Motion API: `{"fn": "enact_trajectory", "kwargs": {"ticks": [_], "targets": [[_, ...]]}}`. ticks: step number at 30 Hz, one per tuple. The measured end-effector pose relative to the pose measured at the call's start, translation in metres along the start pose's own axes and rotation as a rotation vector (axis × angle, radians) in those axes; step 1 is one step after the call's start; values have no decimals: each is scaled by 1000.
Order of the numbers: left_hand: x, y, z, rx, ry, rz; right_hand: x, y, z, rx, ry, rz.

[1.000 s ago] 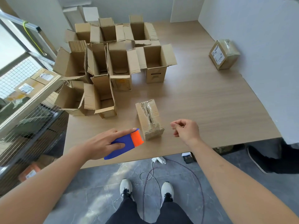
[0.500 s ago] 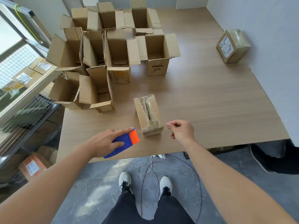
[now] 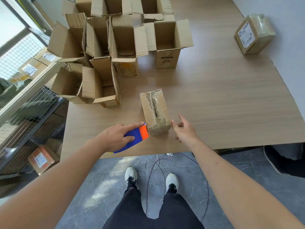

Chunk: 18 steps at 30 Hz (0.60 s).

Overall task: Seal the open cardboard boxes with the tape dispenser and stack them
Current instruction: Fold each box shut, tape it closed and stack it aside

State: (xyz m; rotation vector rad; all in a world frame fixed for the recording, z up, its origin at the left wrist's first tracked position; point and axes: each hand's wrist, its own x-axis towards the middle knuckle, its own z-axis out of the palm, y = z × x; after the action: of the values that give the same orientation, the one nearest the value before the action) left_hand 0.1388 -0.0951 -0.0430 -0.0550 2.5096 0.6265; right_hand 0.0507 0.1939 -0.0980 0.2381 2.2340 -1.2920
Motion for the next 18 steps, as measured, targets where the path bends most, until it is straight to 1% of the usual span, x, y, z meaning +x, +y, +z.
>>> {"fn": "enact_trajectory", "kwargs": {"ticks": [2,3,5,6,7,8,9,11,12,14,18], "targets": [[0,-1,0,-3,-5,1,0,7,3,-120,-27,-6],[-1,-1,0,-9,-9,1,-2,10,5,-171,22,-54],[-1,0,1,-27,-15,0,-9,8,11,-226,247,-223],[-1,0,2,-33,-17,0,-11,4,14,-288,359,-358],[-1,-1,2,-37,-18,0,-13,-3,18,-388,410,-501],[-1,-1,2,-40,-19,2,-12,-8,23,-512,382,-646],[-1,-2,2,-45,-20,4,-11,-12,28,-639,285,-764],[-1,-5,2,-63,-23,6,-7,-13,38,-858,102,-884],[-2,-7,2,-79,-30,5,-3,-10,42,-945,84,-914],[-4,-12,3,-122,-59,10,3,-1,45,-1040,135,-950],[-15,-31,5,-254,-114,38,14,11,50,-1057,181,-967]]}}
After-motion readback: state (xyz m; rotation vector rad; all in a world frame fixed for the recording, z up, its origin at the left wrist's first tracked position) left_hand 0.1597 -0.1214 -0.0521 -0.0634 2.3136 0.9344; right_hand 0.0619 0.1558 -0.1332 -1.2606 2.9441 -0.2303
